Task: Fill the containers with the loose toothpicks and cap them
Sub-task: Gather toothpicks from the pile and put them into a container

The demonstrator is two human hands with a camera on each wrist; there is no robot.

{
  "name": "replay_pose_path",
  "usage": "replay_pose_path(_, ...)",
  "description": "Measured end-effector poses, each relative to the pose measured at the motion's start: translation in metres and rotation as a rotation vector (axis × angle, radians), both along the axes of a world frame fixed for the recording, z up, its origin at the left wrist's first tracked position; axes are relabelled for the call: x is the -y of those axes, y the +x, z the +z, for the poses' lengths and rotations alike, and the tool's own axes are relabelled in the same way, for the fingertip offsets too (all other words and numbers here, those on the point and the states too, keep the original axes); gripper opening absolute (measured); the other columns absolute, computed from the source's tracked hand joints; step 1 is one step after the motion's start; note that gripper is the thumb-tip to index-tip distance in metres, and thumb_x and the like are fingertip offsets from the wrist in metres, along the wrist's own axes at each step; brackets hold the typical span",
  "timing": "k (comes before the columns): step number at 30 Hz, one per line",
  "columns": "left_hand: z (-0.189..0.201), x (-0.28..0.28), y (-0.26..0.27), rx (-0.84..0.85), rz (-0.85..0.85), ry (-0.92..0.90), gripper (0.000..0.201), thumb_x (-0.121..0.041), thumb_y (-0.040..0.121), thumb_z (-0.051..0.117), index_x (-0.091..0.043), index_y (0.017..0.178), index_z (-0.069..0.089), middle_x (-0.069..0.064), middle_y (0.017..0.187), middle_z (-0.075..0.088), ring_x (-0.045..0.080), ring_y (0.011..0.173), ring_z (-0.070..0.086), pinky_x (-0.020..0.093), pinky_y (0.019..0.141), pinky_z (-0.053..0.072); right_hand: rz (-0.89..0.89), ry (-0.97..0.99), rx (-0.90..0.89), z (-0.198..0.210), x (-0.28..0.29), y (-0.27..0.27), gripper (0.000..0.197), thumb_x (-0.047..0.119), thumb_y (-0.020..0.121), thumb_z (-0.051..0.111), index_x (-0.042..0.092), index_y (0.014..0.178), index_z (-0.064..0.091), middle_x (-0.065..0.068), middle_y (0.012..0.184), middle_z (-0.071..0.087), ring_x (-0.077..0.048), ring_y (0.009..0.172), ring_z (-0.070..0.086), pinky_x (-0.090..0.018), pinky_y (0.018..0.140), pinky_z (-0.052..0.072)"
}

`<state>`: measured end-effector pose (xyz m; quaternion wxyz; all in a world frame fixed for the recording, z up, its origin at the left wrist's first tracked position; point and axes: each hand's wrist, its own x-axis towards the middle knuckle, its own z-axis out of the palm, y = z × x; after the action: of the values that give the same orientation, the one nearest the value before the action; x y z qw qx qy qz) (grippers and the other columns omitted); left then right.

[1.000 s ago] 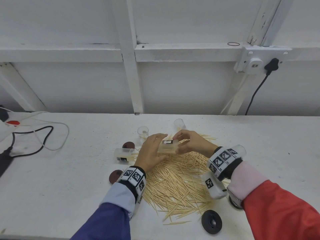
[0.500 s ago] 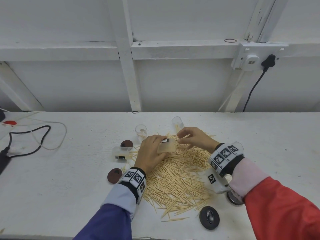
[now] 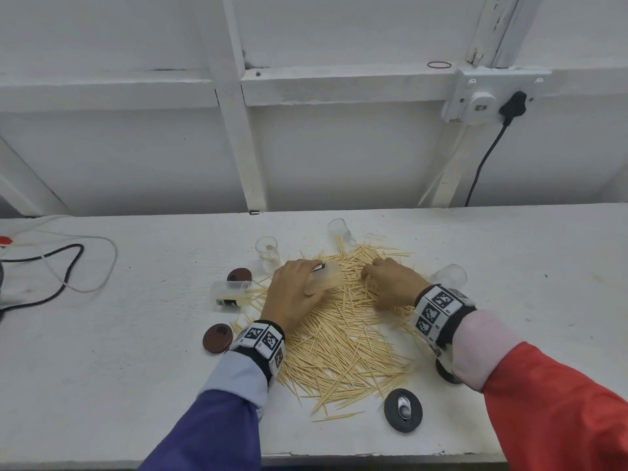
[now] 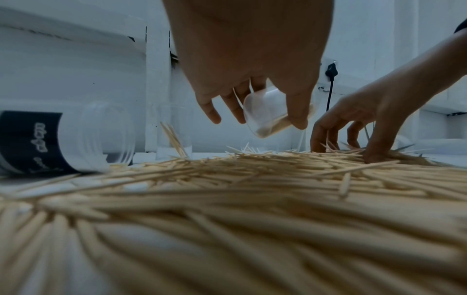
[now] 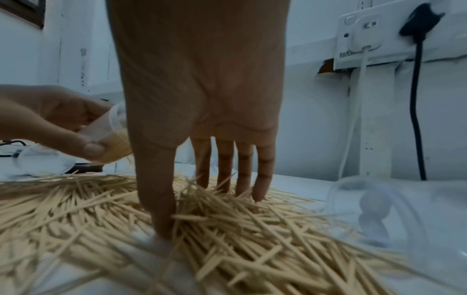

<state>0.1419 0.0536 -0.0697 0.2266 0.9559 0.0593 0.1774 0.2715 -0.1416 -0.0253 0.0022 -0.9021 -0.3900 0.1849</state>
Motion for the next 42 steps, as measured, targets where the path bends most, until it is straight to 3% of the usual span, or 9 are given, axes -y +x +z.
replay_pose_path(3,-0.001,-0.001,0.0,-0.004,0.01,-0.01,0.053,-0.04,0.084,0.071,-0.018,0.13,0.055,-0.002,0.122,0.059,0.018,0.112,0.05,0.037,0.097,0.036,0.0,0.103,-0.041,0.001,0.0,-0.001,0.065,0.011,0.076,0.071,0.022,0.135,0.045,-0.001,0.125,0.055,-0.018,0.108,0.051,-0.029,0.08,0.047)
replay_pose_path(6,-0.002,-0.001,-0.001,-0.015,0.005,0.009,0.052,-0.037,0.084,0.071,-0.018,0.13,0.054,-0.001,0.121,0.059,0.019,0.113,0.05,0.035,0.096,0.034,-0.029,0.208,-0.095,0.002,0.002,-0.002,0.084,0.009,0.074,0.075,0.026,0.145,0.034,0.001,0.136,0.049,-0.017,0.119,0.049,-0.031,0.091,0.047)
replay_pose_path(11,0.001,0.002,-0.001,-0.04,-0.021,0.042,0.054,-0.04,0.086,0.07,-0.015,0.132,0.054,0.0,0.124,0.058,0.02,0.114,0.049,0.032,0.095,0.031,-0.14,0.025,0.119,-0.004,0.007,-0.002,0.102,0.052,0.065,0.082,0.017,0.144,0.03,-0.004,0.142,0.041,-0.024,0.128,0.041,-0.044,0.105,0.038)
replay_pose_path(17,-0.001,0.001,0.0,-0.073,-0.008,0.052,0.055,-0.043,0.086,0.068,-0.017,0.133,0.053,-0.001,0.125,0.058,0.02,0.115,0.049,0.034,0.096,0.033,-0.113,0.069,0.074,-0.01,0.009,-0.004,0.058,0.044,0.074,0.076,0.019,0.122,0.053,-0.002,0.121,0.05,-0.02,0.107,0.049,-0.036,0.091,0.042)
replay_pose_path(23,-0.001,0.002,-0.001,-0.083,-0.005,0.045,0.057,-0.042,0.085,0.069,-0.016,0.133,0.053,0.001,0.127,0.058,0.021,0.116,0.049,0.035,0.096,0.033,-0.142,0.057,0.117,-0.011,0.009,-0.006,0.077,0.053,0.071,0.076,0.019,0.133,0.045,-0.002,0.129,0.048,-0.023,0.12,0.045,-0.043,0.101,0.036)
replay_pose_path(28,0.0,0.002,-0.002,-0.089,-0.003,0.031,0.058,-0.044,0.085,0.069,-0.017,0.134,0.053,0.001,0.127,0.057,0.02,0.116,0.049,0.034,0.096,0.033,-0.084,0.074,0.102,-0.01,0.005,-0.008,0.044,0.04,0.082,0.069,0.017,0.117,0.056,-0.003,0.118,0.053,-0.021,0.109,0.049,-0.036,0.094,0.038)
replay_pose_path(34,0.0,0.002,-0.002,-0.102,-0.001,0.016,0.06,-0.046,0.084,0.069,-0.017,0.134,0.052,0.0,0.126,0.057,0.02,0.116,0.048,0.034,0.095,0.032,-0.07,0.044,0.084,-0.012,-0.002,-0.011,0.055,0.055,0.076,0.072,0.016,0.112,0.056,0.0,0.113,0.052,-0.021,0.107,0.049,-0.039,0.094,0.039)
replay_pose_path(38,0.0,0.002,-0.002,-0.103,0.007,0.003,0.06,-0.048,0.084,0.068,-0.017,0.134,0.052,0.0,0.126,0.057,0.02,0.115,0.048,0.034,0.095,0.032,-0.037,0.069,0.114,-0.01,-0.006,-0.012,0.026,0.035,0.083,0.067,0.012,0.092,0.06,-0.001,0.098,0.051,-0.02,0.092,0.048,-0.031,0.08,0.036)
replay_pose_path(42,0.001,0.003,-0.003,-0.108,0.031,0.006,0.06,-0.047,0.083,0.069,-0.018,0.133,0.052,0.0,0.125,0.057,0.02,0.114,0.048,0.032,0.092,0.031,0.076,-0.01,0.212,-0.011,-0.01,-0.017,0.018,0.028,0.091,0.052,0.012,0.096,0.059,-0.004,0.104,0.053,-0.024,0.108,0.049,-0.043,0.102,0.033)
